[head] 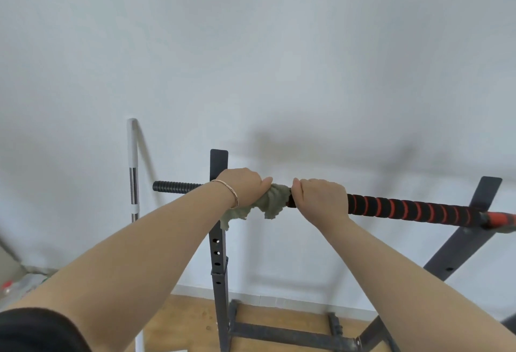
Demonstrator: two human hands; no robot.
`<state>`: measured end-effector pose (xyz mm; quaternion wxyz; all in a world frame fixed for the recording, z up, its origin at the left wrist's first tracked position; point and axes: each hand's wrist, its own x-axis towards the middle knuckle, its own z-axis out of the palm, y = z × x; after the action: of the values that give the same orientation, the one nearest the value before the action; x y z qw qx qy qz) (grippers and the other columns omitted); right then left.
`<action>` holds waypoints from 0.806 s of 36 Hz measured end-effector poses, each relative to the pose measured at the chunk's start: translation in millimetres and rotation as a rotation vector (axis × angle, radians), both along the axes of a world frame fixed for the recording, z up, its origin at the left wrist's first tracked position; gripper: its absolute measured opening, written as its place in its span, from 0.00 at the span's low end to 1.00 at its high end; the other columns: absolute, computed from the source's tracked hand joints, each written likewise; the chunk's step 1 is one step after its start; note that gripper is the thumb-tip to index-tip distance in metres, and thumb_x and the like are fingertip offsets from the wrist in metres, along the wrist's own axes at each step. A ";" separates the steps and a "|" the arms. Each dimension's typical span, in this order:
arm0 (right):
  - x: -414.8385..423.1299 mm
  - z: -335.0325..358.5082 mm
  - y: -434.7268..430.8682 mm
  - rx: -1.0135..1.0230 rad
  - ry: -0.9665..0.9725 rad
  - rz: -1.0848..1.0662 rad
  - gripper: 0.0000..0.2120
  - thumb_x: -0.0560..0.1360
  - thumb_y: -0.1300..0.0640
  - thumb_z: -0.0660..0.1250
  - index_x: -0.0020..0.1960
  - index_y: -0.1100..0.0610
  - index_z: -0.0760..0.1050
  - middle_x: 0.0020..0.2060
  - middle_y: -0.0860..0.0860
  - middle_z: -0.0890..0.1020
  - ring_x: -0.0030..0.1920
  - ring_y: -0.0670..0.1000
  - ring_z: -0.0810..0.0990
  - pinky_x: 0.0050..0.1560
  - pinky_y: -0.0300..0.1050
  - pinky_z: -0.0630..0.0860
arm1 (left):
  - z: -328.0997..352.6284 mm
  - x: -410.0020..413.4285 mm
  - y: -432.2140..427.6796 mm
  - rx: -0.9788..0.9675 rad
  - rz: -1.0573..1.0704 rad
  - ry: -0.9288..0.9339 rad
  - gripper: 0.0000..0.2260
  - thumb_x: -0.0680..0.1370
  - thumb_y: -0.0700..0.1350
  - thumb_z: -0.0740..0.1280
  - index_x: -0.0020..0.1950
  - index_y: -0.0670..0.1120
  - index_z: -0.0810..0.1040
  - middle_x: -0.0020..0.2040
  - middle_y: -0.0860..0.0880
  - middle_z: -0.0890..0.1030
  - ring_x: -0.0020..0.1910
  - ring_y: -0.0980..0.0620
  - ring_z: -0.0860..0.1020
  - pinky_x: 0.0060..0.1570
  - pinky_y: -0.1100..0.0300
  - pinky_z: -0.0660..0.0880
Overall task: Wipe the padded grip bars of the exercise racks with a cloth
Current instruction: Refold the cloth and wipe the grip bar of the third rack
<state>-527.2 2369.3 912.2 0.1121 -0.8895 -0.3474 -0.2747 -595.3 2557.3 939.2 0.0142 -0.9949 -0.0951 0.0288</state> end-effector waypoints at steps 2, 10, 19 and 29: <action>1.8 0.3 0.3 -0.055 0.011 -0.041 0.21 0.75 0.56 0.62 0.26 0.54 0.60 0.19 0.48 0.60 0.21 0.54 0.58 0.28 0.38 0.50 | 0.1 -3.4 6.8 0.021 -0.025 -0.003 0.26 0.83 0.58 0.43 0.37 0.49 0.73 0.37 0.49 0.79 0.38 0.49 0.77 0.41 0.52 0.73; 3.5 24.9 3.7 -0.136 0.002 -0.108 0.26 0.71 0.62 0.70 0.25 0.56 0.56 0.19 0.46 0.53 0.21 0.52 0.52 0.29 0.35 0.49 | 12.9 -15.0 26.5 0.226 -0.228 -0.229 0.27 0.76 0.67 0.37 0.39 0.51 0.65 0.35 0.54 0.73 0.30 0.56 0.69 0.30 0.56 0.65; 22.0 38.8 20.3 -0.220 0.399 -0.119 0.12 0.73 0.54 0.49 0.34 0.56 0.65 0.30 0.50 0.71 0.30 0.53 0.65 0.32 0.43 0.60 | 13.2 -24.1 29.4 0.354 -0.318 -0.322 0.29 0.73 0.70 0.36 0.42 0.49 0.62 0.30 0.54 0.69 0.24 0.55 0.65 0.26 0.57 0.57; 20.6 52.8 25.3 -0.340 0.373 -0.004 0.09 0.77 0.57 0.55 0.48 0.60 0.71 0.27 0.50 0.74 0.26 0.55 0.69 0.29 0.43 0.62 | 22.6 -17.7 38.9 0.258 -0.245 -0.287 0.27 0.75 0.70 0.40 0.40 0.50 0.64 0.31 0.54 0.73 0.30 0.51 0.72 0.34 0.55 0.66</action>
<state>-506.6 2394.6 965.0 0.0226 -0.9316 -0.3601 -0.0436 -612.9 2596.1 961.8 0.1313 -0.9829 0.0224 -0.1275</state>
